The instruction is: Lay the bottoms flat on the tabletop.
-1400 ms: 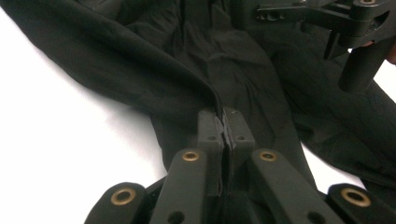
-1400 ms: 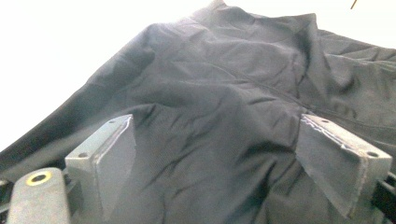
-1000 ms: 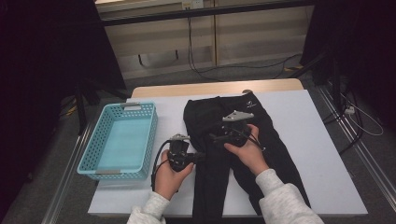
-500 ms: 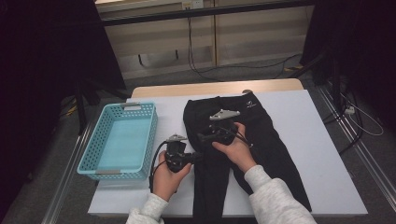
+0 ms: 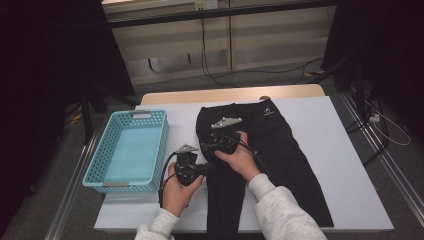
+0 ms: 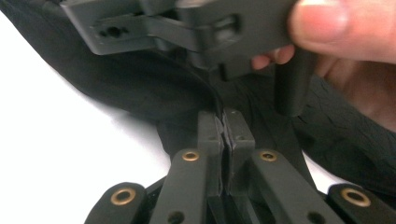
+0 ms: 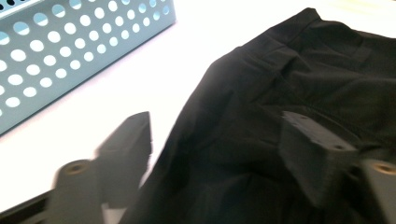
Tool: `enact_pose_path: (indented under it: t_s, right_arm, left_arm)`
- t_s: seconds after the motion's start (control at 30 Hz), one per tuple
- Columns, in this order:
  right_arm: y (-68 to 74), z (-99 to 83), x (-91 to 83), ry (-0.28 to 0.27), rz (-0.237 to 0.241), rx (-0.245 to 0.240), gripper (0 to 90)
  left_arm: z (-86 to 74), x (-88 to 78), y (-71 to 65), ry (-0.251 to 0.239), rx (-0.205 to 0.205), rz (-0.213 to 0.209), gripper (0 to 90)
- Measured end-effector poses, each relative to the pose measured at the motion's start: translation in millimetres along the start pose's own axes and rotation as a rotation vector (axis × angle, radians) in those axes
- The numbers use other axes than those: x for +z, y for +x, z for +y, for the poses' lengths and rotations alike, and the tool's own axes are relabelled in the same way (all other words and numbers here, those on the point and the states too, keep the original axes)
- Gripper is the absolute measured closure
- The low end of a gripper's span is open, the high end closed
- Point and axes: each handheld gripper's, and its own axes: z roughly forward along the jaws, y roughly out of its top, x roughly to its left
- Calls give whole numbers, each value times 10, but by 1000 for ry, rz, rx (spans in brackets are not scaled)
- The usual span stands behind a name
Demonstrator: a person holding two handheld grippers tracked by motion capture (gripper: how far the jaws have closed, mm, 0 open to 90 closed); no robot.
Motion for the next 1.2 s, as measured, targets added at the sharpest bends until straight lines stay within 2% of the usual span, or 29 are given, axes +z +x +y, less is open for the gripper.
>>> enact_pose_path:
  t_s: [0.07,0.13,0.27,0.33,0.37,0.47,0.63,0.8,0.9,1.1,1.2]
  right_arm:
    - [-1,12,43,21,7,-4,381]
    - [-12,17,86,31,18,15,494]
    - [-35,5,162,62,18,-1,638]
    - [-49,2,194,76,33,9,765]
    - [-62,7,197,74,41,15,824]
    - [-88,32,159,52,52,20,888]
    - [-153,92,-16,30,28,1,891]
    - [-270,88,-220,6,-15,13,891]
    - [-367,50,-325,15,-42,16,891]
    - [-475,-13,-391,27,-82,47,891]
    - [-486,-35,-420,26,-94,41,891]
  left_arm:
    - [-4,7,7,0,3,6,872]
    - [-7,12,17,-1,-4,3,871]
    - [-2,12,14,-5,2,5,871]
    - [2,15,22,-9,1,5,872]
    - [3,16,27,-9,1,6,872]
    - [9,21,28,-15,-9,-2,873]
    - [41,26,-2,-27,-4,-19,873]
    - [80,44,-59,-29,4,-37,876]
    - [81,57,-79,-28,8,-48,877]
    - [74,94,-108,-18,14,-53,878]
    - [68,106,-113,-16,11,-59,878]
